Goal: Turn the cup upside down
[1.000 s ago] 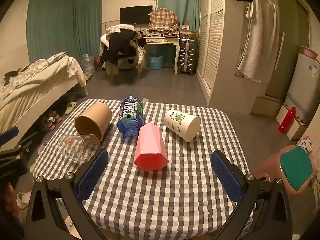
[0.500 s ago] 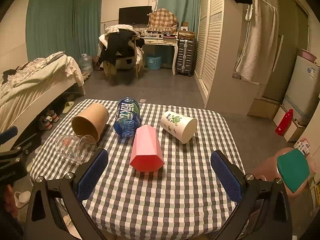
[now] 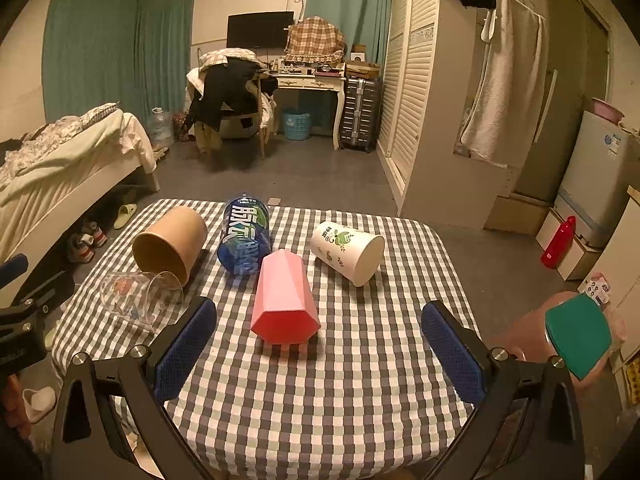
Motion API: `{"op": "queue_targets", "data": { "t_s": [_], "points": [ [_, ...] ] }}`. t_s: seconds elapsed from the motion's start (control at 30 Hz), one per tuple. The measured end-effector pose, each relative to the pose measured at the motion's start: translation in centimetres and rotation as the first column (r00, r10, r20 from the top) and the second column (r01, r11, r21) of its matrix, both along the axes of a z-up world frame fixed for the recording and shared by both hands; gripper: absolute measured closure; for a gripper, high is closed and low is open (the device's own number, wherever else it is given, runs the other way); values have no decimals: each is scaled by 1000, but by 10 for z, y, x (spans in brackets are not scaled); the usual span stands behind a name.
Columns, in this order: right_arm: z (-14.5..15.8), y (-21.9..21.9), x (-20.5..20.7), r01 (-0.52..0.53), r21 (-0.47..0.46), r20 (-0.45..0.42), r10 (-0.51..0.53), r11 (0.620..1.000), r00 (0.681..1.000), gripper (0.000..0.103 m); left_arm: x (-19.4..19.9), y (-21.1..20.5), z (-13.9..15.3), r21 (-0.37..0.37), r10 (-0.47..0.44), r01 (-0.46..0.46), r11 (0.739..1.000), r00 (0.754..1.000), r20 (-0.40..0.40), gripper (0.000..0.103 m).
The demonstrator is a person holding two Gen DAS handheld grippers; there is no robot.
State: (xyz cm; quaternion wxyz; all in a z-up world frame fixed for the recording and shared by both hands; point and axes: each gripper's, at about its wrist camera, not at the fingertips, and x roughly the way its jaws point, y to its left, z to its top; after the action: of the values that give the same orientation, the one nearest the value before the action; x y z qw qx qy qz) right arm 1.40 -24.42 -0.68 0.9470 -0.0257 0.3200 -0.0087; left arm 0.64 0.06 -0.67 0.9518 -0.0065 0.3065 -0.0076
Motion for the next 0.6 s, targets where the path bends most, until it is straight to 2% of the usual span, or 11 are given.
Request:
{"op": "queue_targets", "data": {
  "t_s": [0.6],
  "points": [
    [-4,11,-1,-28,4,-4,28,1000,1000,0,3,1,-5,2,-1,1,1000,1000,-20,0]
  ]
}}
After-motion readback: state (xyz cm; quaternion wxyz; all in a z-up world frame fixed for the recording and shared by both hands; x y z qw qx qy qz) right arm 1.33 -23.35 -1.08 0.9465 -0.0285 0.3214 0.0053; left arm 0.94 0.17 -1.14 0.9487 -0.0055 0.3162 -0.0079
